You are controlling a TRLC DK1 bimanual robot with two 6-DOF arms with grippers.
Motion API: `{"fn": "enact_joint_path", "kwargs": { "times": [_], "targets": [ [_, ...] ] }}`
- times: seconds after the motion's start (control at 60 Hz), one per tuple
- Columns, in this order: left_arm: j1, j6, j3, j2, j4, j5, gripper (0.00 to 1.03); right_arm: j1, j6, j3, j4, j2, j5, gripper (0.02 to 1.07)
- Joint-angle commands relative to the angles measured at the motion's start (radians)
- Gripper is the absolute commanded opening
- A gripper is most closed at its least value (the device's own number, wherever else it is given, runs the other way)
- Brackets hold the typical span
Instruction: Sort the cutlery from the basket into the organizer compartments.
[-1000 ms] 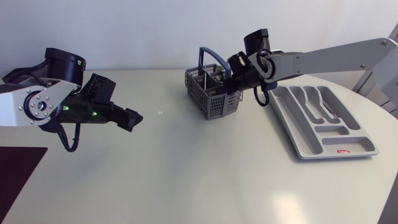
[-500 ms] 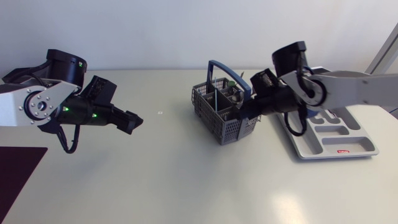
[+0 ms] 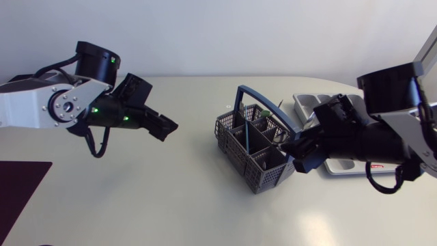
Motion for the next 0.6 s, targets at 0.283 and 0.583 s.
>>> {"fn": "enact_joint_path", "kwargs": {
  "times": [0.283, 0.583],
  "targets": [
    [0.031, 0.004, 0.385, 0.466, -0.029, 0.158, 0.43, -0.223, -0.176, -0.093, -0.176, -0.168, -0.157, 0.16],
    [0.017, -0.002, 0.663, 0.739, -0.121, 0.296, 0.06, -0.383, -0.301, -0.136, -0.181, -0.089, -0.213, 0.08]
  ]
}}
